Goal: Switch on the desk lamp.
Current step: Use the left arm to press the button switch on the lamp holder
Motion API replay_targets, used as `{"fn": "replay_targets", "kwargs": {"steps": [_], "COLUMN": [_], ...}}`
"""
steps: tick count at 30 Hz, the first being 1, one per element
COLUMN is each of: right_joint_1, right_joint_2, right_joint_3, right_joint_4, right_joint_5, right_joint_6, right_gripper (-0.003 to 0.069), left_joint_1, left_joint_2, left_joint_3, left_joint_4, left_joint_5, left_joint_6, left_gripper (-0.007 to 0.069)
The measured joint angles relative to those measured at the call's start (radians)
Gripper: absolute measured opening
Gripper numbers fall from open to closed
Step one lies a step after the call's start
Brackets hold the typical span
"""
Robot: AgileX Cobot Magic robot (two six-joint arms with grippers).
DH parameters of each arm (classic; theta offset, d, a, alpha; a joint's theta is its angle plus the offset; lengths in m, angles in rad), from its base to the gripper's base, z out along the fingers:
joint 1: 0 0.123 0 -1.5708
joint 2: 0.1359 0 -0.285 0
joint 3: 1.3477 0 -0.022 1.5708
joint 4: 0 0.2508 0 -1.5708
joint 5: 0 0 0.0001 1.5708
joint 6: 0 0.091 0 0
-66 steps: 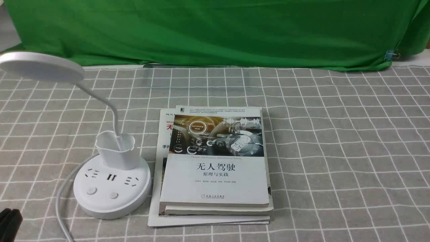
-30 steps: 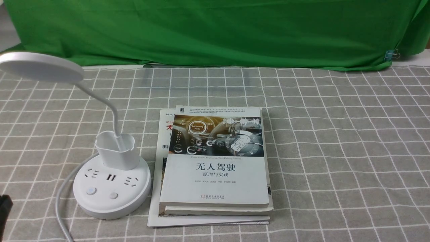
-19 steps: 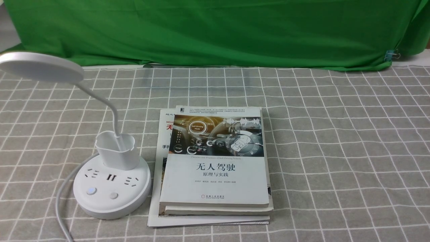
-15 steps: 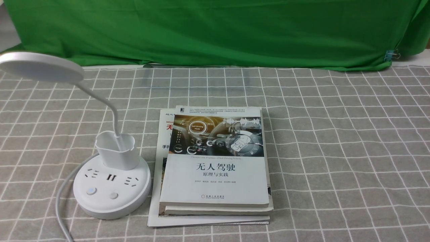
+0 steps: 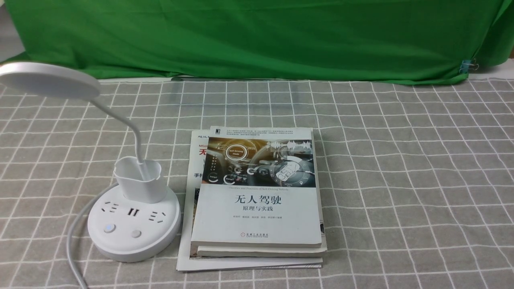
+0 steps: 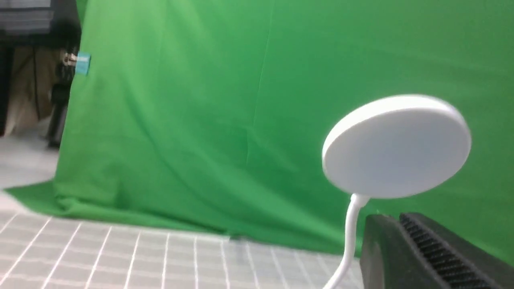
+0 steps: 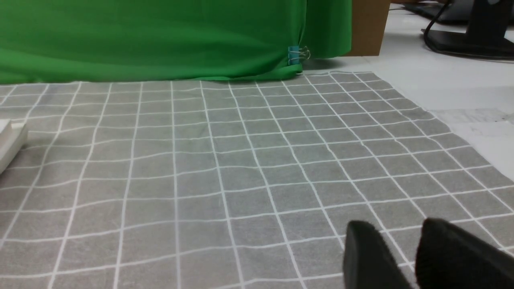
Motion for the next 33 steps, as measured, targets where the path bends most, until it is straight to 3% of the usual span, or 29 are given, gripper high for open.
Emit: {"fn": "replay_targets", "kwargs": {"steps": [4,7,19,22,25,27,30,33], "right_joint_1": [0.0,0.0,0.0,0.0,0.0,0.0,0.0,0.0], "right_joint_2": [0.0,0.0,0.0,0.0,0.0,0.0,0.0,0.0], "right_joint_3": [0.0,0.0,0.0,0.0,0.0,0.0,0.0,0.0], "right_joint_4": [0.0,0.0,0.0,0.0,0.0,0.0,0.0,0.0], "right_joint_5": [0.0,0.0,0.0,0.0,0.0,0.0,0.0,0.0], "right_joint_6": [0.0,0.0,0.0,0.0,0.0,0.0,0.0,0.0], "right_gripper": [0.0245,0.0245,0.0245,0.0245,0.0245,0.0245,0.0245,0.0245], "left_joint_1": [0.0,0.0,0.0,-0.008,-0.062,-0.126,-0.207,-0.241], "left_joint_2": [0.183,0.298,0.712,0.877,0.978,1.034,1.104,1.173], "left_joint_3": [-0.139,-0.153,-0.166,-0.214,-0.251,-0.275,-0.312,-0.338], "left_joint_4": [0.004,0.039,-0.096,-0.196,-0.241,-0.202,-0.041,0.053], "left_joint_5": [0.249,0.328,0.289,0.36,0.381,0.366,0.343,0.33], "left_joint_6": [-0.008,0.0,0.066,0.222,0.286,0.251,0.108,0.022], "left_gripper": [0.0018,0.0018,0.0018,0.0018,0.0018,0.0018,0.0018,0.0018]}}
